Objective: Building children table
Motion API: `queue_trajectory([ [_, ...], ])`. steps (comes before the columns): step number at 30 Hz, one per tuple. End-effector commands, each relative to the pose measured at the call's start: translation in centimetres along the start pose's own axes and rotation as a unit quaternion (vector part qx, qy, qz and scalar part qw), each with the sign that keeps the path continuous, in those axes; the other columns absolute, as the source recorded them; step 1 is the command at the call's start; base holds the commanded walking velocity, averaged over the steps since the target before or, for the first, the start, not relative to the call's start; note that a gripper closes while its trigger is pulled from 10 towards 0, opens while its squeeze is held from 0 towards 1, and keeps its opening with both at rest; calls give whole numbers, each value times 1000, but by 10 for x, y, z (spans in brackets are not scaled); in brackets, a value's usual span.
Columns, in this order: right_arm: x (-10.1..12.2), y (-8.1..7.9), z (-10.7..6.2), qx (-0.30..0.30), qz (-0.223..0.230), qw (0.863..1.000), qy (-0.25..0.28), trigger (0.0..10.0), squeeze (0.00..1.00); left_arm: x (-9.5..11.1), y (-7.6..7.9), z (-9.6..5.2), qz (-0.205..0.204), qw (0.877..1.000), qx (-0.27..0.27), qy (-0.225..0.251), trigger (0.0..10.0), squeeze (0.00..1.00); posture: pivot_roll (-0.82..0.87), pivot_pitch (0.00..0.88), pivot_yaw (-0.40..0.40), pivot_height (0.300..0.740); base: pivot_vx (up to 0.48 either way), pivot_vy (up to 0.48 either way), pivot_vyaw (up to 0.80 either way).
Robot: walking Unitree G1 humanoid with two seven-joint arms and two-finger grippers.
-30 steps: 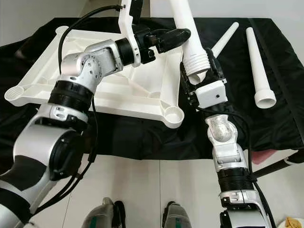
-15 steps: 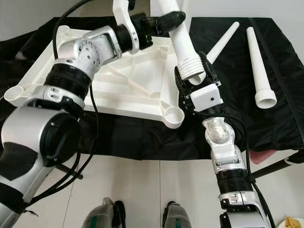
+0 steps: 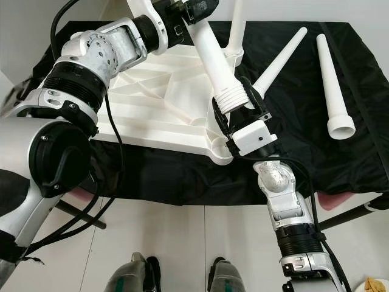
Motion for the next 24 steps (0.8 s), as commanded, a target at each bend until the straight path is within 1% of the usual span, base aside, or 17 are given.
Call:
queue_trajectory([
  [1, 7, -5, -5, 13, -8, 1000, 17, 10000, 0, 17, -4, -4, -7, 999, 30, 27, 10000, 0, -80, 138, 104, 740, 0, 0, 0],
  [7, 7, -9, -9, 23, -12, 1000, 15, 10000, 0, 26, -10, -8, -23, 997, 55, 44, 10000, 0, -80, 138, 104, 740, 0, 0, 0],
  [9, 7, -11, -13, 35, -21, 999, 15, 10000, 0, 32, -13, -10, -45, 995, 71, 57, 10000, 0, -76, 138, 104, 740, 0, 0, 0],
  [11, 6, -11, -14, 35, -21, 999, 15, 10000, 0, 33, -14, -11, -50, 994, 74, 58, 10000, 0, -76, 138, 104, 740, 0, 0, 0],
  [12, 6, -11, -14, 38, -24, 999, 15, 10000, 0, 35, -15, -12, -55, 993, 78, 63, 4471, 0, -76, 138, 104, 740, 0, 0, 0],
  [14, 6, -12, -15, 43, -28, 999, 17, 10000, 0, 37, -17, -14, -73, 992, 78, 73, 706, 0, -76, 138, 104, 740, 0, 0, 0],
  [16, 6, -12, -15, 43, -28, 999, 17, 10000, 0, 37, -17, -14, -73, 992, 78, 73, 706, 0, -76, 138, 104, 740, 0, 0, 0],
  [17, 7, -12, -15, 45, -30, 998, 18, 10000, 0, 37, -17, -14, -73, 992, 79, 71, 0, 0, -76, 138, 104, 740, 0, 0, 0],
  [24, 6, -13, -14, 51, -38, 998, 22, 10000, 0, 37, -14, -12, -77, 992, 64, 71, 0, 0, -67, 133, 101, 740, 0, 0, 0],
])
Point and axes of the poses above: a point about 5 cm out from each wrist's last joint towards the gripper, its own z axis pointing out of the wrist towards the gripper, its own x axis along the axis of the wrist's last joint, y = z × x, the point moved 1 cm from there along z, pointing out of the wrist towards the gripper, and after that the axes turned 3 degrees about -z, right-handed, at the moved point
